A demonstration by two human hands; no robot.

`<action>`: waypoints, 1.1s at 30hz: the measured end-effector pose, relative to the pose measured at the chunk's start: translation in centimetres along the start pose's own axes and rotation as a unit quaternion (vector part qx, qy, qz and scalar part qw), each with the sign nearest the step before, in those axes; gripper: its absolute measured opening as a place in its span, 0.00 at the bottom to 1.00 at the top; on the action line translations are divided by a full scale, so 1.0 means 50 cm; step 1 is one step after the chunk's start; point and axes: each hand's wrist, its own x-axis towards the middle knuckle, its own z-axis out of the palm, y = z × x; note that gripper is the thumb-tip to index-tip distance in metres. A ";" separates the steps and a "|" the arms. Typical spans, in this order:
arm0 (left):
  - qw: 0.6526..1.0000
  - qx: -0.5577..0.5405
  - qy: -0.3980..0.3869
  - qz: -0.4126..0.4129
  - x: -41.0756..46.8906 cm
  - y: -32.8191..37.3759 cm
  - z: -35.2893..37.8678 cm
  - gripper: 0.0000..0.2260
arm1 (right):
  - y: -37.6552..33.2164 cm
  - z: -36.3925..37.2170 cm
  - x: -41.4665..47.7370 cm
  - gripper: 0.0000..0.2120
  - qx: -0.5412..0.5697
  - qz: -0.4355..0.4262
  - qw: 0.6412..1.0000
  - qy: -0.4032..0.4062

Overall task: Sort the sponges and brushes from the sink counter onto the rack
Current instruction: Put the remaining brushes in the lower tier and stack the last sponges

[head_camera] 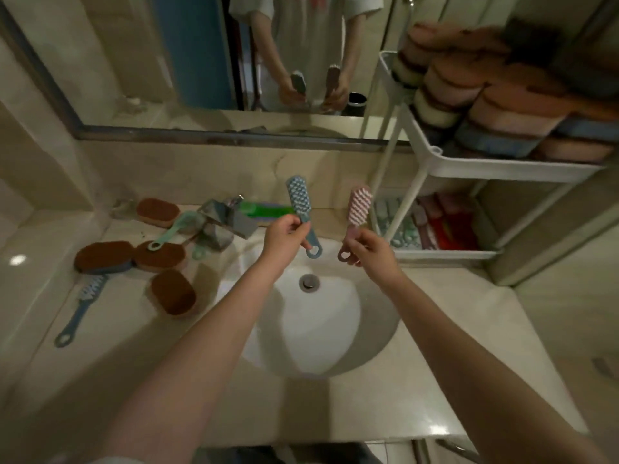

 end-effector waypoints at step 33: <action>0.991 0.106 0.005 -0.081 -0.005 0.014 0.238 0.10 | 0.185 -0.212 0.252 0.10 -0.269 0.139 0.952 -0.044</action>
